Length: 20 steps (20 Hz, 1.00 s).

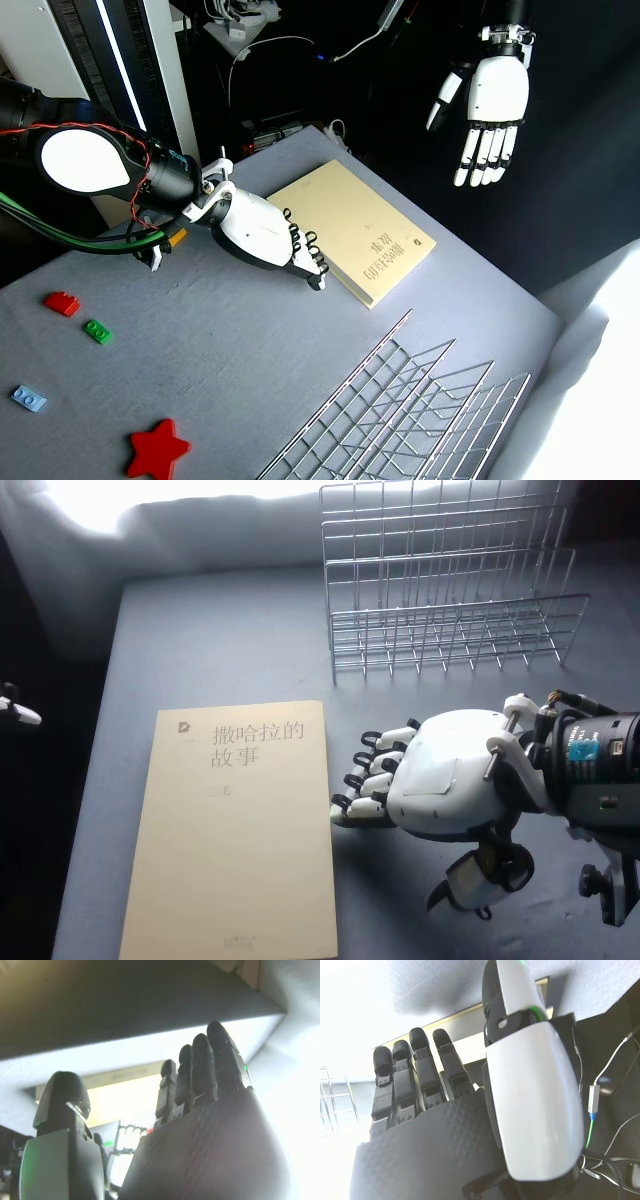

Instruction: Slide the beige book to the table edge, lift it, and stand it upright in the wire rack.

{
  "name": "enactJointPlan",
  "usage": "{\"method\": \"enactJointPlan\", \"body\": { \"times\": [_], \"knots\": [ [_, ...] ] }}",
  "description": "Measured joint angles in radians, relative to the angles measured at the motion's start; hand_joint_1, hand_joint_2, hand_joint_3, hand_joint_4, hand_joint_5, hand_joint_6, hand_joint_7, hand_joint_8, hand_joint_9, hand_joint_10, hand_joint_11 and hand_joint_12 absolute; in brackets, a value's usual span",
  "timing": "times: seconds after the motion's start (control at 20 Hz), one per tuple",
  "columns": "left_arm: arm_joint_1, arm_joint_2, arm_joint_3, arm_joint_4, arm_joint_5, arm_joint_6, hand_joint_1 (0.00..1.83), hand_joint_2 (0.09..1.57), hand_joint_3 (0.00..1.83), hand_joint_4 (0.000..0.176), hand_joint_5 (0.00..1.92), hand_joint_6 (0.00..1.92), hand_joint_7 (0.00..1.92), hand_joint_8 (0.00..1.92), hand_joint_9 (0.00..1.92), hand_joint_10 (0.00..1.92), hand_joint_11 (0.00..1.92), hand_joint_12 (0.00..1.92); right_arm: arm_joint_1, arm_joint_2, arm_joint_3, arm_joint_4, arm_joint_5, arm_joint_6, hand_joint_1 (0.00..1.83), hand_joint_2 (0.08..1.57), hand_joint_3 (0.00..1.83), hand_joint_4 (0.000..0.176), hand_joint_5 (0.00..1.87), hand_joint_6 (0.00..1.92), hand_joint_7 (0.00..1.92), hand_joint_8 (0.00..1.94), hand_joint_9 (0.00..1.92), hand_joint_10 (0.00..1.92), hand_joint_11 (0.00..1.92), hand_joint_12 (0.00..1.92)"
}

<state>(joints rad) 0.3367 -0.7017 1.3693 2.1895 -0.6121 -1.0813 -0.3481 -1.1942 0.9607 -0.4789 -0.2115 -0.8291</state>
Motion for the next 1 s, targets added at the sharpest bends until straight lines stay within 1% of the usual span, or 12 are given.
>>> {"method": "enactJointPlan", "body": {
  "times": [0.1, 0.15, 0.25, 0.4, 0.5, 0.55, 0.65, 0.75, 0.8, 0.85, 0.9, 1.0],
  "knots": [
    [0.000, -0.001, 0.000, 0.001, 0.001, 0.000, 0.68, 1.13, 0.00, 0.068, 0.06, 0.00, 0.08, 0.00, 0.08, 0.00, 0.00, 0.38, 0.000, -0.008, 0.000, 0.000, -0.004, 0.003, 0.66, 1.02, 0.00, 0.000, 0.12, 0.01, 0.21, 0.01, 0.18, 0.01, 0.00, 0.59],
    [0.000, -0.003, 0.003, 0.002, 0.000, 0.000, 0.70, 1.13, 0.00, 0.068, 0.06, 0.00, 0.07, 0.00, 0.07, 0.00, 0.00, 0.35, 0.002, -0.011, 0.000, 0.000, -0.004, 0.005, 0.65, 1.03, 0.00, 0.000, 0.13, 0.01, 0.21, 0.00, 0.18, 0.01, 0.00, 0.70],
    [0.000, -0.005, 0.008, 0.003, 0.001, 0.000, 0.68, 1.13, 0.00, 0.071, 0.05, 0.00, 0.07, 0.00, 0.06, 0.00, 0.00, 0.36, 0.003, -0.017, 0.000, 0.000, -0.004, 0.005, 0.66, 1.03, 0.00, 0.000, 0.12, 0.01, 0.21, 0.00, 0.19, 0.01, 0.00, 0.74],
    [0.000, -0.005, 0.013, 0.003, 0.002, 0.000, 0.68, 1.13, 0.00, 0.073, 0.05, 0.00, 0.06, 0.00, 0.04, 0.00, 0.00, 0.26, 0.008, -0.024, 0.000, 0.000, -0.005, 0.005, 0.65, 1.04, 0.00, 0.000, 0.11, 0.00, 0.18, 0.00, 0.15, 0.00, 0.00, 0.58],
    [0.000, -0.005, 0.013, 0.003, 0.002, 0.000, 0.67, 1.14, 0.00, 0.069, 0.04, 0.00, 0.05, 0.00, 0.05, 0.00, 0.00, 0.28, 0.014, -0.032, 0.000, 0.000, -0.010, 0.005, 0.67, 1.04, 0.00, 0.000, 0.11, 0.00, 0.18, 0.00, 0.14, 0.00, 0.00, 0.53],
    [0.000, -0.005, 0.013, 0.003, 0.002, 0.000, 0.69, 1.13, 0.00, 0.072, 0.05, 0.00, 0.06, 0.00, 0.06, 0.01, 0.00, 0.37, 0.015, -0.036, 0.001, 0.000, -0.009, 0.006, 0.66, 1.05, 0.00, 0.000, 0.11, 0.00, 0.18, 0.00, 0.13, 0.01, 0.00, 0.37],
    [0.000, -0.005, 0.013, 0.004, 0.002, 0.000, 0.70, 1.13, 0.00, 0.075, 0.05, 0.00, 0.06, 0.00, 0.06, 0.01, 0.00, 0.32, 0.015, -0.042, 0.003, 0.000, -0.007, 0.006, 0.65, 1.05, 0.00, 0.000, 0.11, 0.00, 0.18, 0.00, 0.13, 0.01, 0.00, 0.36],
    [0.000, -0.005, 0.013, 0.004, 0.002, 0.000, 0.68, 1.14, 0.00, 0.069, 0.05, 0.00, 0.05, 0.00, 0.05, 0.00, 0.00, 0.32, 0.015, -0.049, 0.011, 0.000, -0.006, 0.006, 0.66, 1.04, 0.00, 0.000, 0.13, 0.01, 0.19, 0.00, 0.14, 0.01, 0.00, 0.43],
    [0.000, -0.005, 0.013, 0.004, 0.002, 0.000, 0.70, 1.13, 0.00, 0.066, 0.08, 0.01, 0.07, 0.00, 0.07, 0.01, 0.00, 0.38, 0.018, -0.053, 0.016, 0.000, -0.007, 0.006, 0.68, 1.03, 0.00, 0.000, 0.14, 0.01, 0.19, 0.00, 0.14, 0.01, 0.00, 0.44],
    [0.000, -0.005, 0.013, 0.006, 0.002, 0.000, 0.67, 1.14, 0.00, 0.070, 0.06, 0.00, 0.05, 0.00, 0.06, 0.00, 0.00, 0.39, 0.022, -0.059, 0.025, 0.000, -0.007, 0.006, 0.67, 1.04, 0.00, 0.000, 0.14, 0.01, 0.19, 0.00, 0.14, 0.01, 0.00, 0.50],
    [0.000, -0.005, 0.013, 0.005, 0.002, 0.000, 0.67, 1.14, 0.00, 0.076, 0.06, 0.00, 0.07, 0.00, 0.06, 0.00, 0.00, 0.35, 0.022, -0.064, 0.032, -0.001, -0.003, 0.007, 0.66, 1.04, 0.00, 0.000, 0.13, 0.00, 0.18, 0.01, 0.13, 0.00, 0.00, 0.45],
    [0.000, -0.005, 0.013, 0.006, 0.002, 0.000, 0.68, 1.13, 0.00, 0.073, 0.07, 0.00, 0.05, 0.00, 0.06, 0.00, 0.00, 0.30, 0.022, -0.076, 0.040, 0.000, -0.005, 0.011, 0.69, 1.03, 0.00, 0.000, 0.12, 0.00, 0.19, 0.00, 0.15, 0.01, 0.00, 0.53]
  ]
}}
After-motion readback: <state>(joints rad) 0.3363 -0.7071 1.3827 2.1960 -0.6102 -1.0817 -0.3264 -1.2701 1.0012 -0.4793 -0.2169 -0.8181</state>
